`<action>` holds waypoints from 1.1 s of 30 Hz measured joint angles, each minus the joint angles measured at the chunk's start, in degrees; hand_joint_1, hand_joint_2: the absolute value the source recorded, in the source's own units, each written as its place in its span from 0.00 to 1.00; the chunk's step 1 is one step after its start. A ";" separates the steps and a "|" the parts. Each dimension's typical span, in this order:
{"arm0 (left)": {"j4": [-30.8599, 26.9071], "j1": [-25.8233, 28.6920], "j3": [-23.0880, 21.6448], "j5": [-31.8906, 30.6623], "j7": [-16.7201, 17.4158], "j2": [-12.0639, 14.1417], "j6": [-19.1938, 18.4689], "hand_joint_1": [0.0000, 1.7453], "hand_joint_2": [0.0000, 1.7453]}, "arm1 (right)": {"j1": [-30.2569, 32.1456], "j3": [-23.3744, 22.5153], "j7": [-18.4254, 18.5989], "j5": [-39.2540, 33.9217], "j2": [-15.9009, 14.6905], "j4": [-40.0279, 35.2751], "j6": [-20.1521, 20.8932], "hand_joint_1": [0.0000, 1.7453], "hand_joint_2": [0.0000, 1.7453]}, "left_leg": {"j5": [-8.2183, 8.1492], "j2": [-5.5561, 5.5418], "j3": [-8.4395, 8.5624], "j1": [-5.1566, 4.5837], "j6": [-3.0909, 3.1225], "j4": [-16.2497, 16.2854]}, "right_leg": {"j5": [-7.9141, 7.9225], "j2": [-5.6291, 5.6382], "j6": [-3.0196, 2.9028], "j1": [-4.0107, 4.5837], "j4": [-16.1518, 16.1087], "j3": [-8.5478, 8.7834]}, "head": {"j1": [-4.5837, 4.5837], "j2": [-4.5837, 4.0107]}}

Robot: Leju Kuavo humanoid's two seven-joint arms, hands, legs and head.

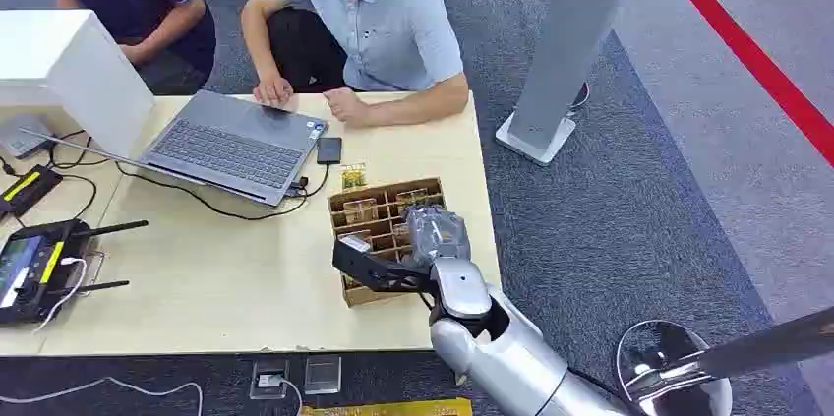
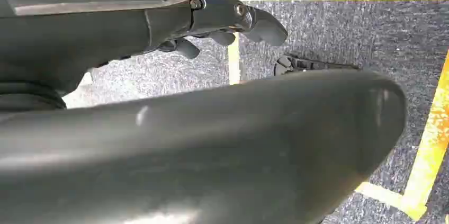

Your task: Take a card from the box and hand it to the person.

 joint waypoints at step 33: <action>0.00 0.00 0.00 0.04 0.37 -0.02 0.44 0.00 0.00 | -0.26 0.04 0.00 -1.79 0.00 0.37 -1.84 1.00 1.00 | 0.00 0.00 0.00 0.00 0.00 0.00 | 0.00 0.00 0.00 0.00 0.00 0.00 | 0.02 0.00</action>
